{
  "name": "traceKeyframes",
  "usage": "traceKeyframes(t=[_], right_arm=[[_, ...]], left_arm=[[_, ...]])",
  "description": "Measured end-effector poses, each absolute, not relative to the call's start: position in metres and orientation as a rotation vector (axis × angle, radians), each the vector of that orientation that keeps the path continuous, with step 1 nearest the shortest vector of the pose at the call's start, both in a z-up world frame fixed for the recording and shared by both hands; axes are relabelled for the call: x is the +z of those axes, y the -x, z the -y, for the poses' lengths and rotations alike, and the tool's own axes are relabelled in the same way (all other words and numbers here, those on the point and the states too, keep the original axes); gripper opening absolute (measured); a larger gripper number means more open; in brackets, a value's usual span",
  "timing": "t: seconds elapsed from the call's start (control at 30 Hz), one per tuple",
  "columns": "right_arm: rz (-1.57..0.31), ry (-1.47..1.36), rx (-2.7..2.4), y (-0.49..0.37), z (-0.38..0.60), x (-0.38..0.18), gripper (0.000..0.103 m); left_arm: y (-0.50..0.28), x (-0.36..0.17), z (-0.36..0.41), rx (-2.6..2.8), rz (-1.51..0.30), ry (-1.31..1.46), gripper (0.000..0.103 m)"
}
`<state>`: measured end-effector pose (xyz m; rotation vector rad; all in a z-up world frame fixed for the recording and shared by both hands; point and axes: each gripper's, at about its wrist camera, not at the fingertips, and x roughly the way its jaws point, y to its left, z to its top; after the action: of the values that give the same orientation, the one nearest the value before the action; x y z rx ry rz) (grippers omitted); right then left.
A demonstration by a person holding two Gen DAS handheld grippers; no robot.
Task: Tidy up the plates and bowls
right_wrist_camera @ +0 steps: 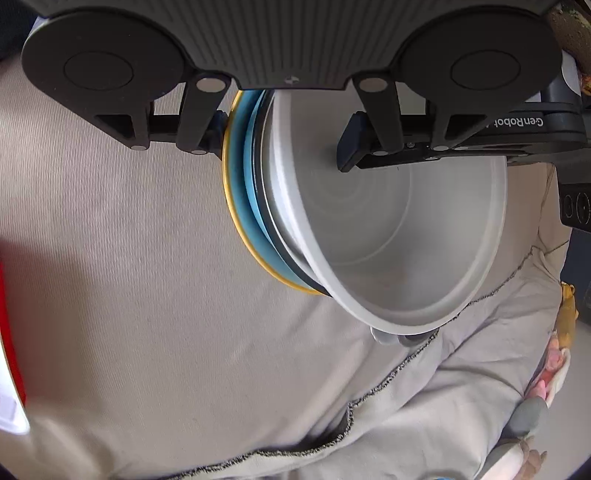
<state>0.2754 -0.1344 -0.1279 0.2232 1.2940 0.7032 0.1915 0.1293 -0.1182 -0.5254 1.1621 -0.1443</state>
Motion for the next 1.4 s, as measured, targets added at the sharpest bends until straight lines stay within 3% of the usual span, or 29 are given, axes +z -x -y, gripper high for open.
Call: traceKeyframes(t=[0.6,0.9,1.03,1.4], right_arm=[[-1.337,-0.182,0.691,-0.275,0.129,-0.123,0.059],[-1.183,-0.063,0.733,-0.277,0.088,-0.025,0.059],[-1.100,-0.013,0.797,-0.289,0.036,0.002,0.059],[-1.307,0.012,0.766,-0.327,-0.071,-0.088,0.058]], left_arm=[[-0.189,-0.114,-0.137,-0.157,-1.155,0.580,0.055],[-0.181,-0.032,-0.187,-0.164,-0.940,0.593,0.056],[-0.175,-0.028,-0.234,-0.086,-0.859,0.649,0.056],[-0.184,-0.109,-0.300,0.069,-0.888,0.711,0.055]])
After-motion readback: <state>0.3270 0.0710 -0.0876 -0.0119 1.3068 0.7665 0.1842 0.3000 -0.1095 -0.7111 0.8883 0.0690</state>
